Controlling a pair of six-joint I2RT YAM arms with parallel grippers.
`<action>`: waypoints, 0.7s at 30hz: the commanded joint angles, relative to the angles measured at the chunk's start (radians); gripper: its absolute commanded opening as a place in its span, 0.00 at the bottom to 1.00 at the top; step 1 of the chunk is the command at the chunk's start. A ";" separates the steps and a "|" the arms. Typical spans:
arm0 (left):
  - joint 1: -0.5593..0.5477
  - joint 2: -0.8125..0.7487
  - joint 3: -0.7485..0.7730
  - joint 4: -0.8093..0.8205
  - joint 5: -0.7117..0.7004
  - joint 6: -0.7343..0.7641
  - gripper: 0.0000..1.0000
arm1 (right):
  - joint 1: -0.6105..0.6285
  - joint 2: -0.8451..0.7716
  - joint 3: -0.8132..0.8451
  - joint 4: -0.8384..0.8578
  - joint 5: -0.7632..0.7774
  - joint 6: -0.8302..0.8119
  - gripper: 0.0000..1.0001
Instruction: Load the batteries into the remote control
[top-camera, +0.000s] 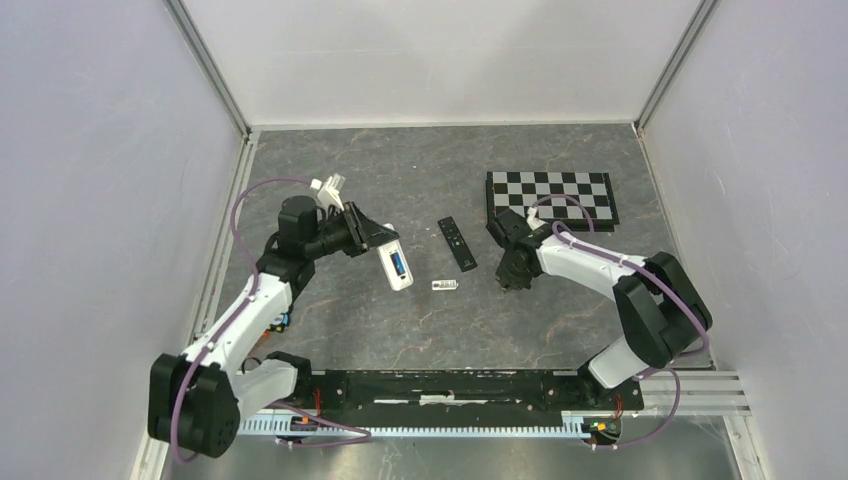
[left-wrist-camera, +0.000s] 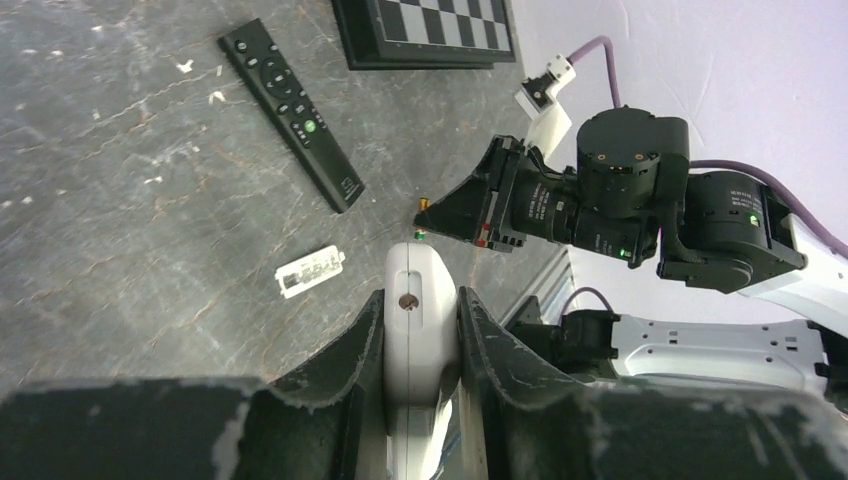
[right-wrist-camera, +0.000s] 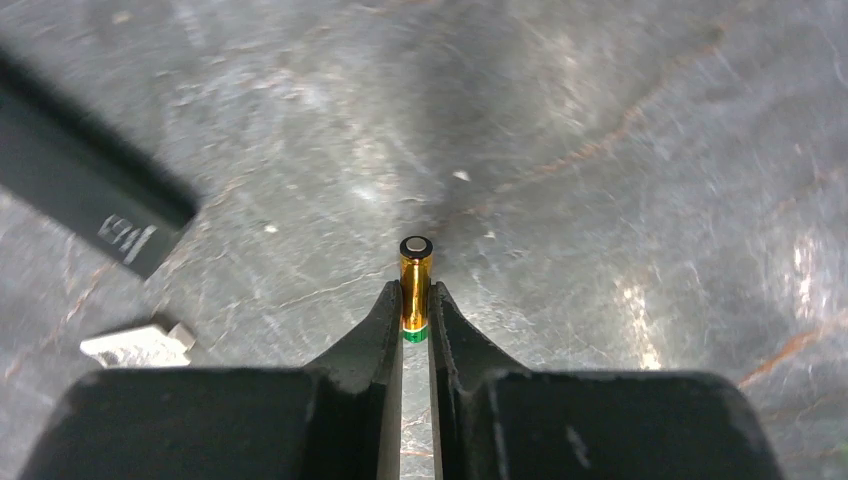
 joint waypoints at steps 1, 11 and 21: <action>-0.018 0.090 -0.005 0.271 0.117 -0.089 0.02 | 0.015 -0.070 0.047 0.138 -0.046 -0.293 0.00; -0.023 0.225 -0.016 0.349 0.103 -0.053 0.02 | 0.178 -0.202 0.147 0.380 -0.207 -0.521 0.00; -0.025 0.238 -0.072 0.502 0.164 -0.150 0.02 | 0.301 -0.187 0.247 0.434 -0.296 -0.614 0.00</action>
